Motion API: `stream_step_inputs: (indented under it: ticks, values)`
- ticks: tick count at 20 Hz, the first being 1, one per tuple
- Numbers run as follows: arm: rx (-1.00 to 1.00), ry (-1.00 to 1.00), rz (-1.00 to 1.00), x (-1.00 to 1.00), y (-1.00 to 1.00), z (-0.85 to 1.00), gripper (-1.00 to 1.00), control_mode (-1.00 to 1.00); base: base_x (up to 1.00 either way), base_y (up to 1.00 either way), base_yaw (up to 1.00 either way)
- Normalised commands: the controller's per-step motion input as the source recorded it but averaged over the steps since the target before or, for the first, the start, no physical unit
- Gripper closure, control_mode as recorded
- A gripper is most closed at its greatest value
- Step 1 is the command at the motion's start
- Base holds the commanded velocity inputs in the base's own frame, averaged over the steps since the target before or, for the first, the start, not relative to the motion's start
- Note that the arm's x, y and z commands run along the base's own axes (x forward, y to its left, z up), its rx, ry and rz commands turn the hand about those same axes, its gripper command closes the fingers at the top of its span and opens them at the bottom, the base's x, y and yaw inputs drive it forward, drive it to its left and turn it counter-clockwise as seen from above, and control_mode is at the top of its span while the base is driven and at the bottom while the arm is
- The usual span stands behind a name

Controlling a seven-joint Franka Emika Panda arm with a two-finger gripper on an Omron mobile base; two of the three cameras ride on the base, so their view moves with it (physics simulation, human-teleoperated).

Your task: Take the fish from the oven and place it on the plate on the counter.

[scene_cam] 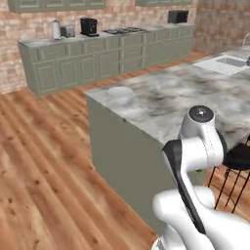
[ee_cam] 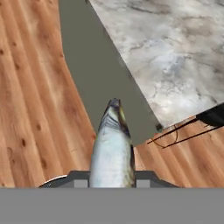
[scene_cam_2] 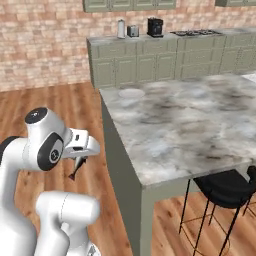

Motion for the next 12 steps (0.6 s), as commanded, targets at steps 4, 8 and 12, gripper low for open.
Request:
stream_step_inputs:
  ticks: [4,8,12]
  values:
    - [0.0,0.0,0.0,0.0,0.0,0.0,1.0,1.0,0.58,0.6,-0.1]
    - [0.0,0.0,0.0,0.0,0.0,0.0,1.0,1.0,0.95,0.0,-0.12]
    - [0.0,0.0,0.0,0.0,0.0,0.0,1.0,1.0,1.0,0.04,-0.16]
